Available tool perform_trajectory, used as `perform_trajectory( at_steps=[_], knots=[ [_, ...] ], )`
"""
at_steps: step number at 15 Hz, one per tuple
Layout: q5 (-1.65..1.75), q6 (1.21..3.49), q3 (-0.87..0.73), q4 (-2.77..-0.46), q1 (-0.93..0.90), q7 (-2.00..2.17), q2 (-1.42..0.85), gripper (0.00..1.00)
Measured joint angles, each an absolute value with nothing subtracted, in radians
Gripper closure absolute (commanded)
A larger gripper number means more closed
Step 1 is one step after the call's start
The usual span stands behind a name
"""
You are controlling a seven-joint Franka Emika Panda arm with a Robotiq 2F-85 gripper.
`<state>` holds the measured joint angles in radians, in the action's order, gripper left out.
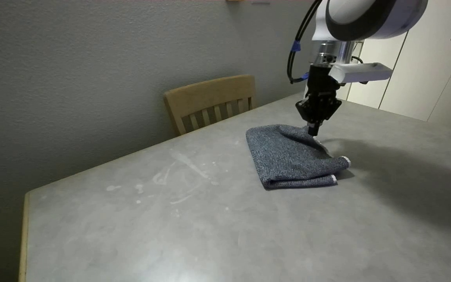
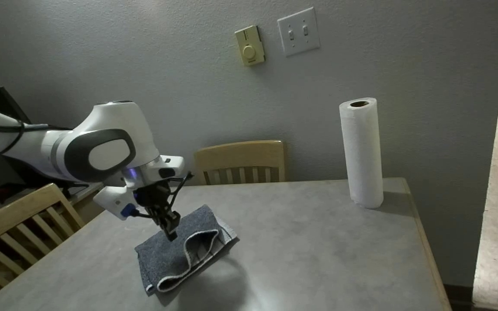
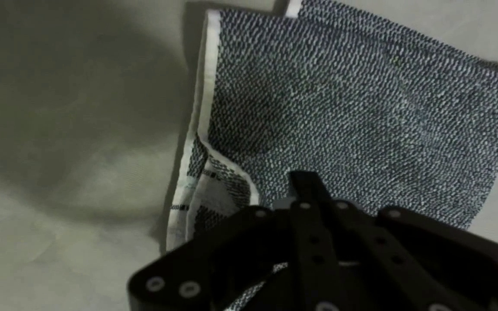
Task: Fold the gray towel
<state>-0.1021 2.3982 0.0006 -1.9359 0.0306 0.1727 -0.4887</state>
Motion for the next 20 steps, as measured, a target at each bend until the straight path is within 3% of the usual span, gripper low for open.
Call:
perform_trajectory(
  at_steps=[17,18,20],
  knots=[
    [0.01,2.444,-0.156,-1.938,0.001,0.352,-0.583,1.0],
    [0.013,2.436,-0.156,-1.938,-0.007,0.362,-0.58,0.74],
    [0.037,2.411,-0.166,-1.939,-0.032,0.397,-0.563,0.67]
  ],
)
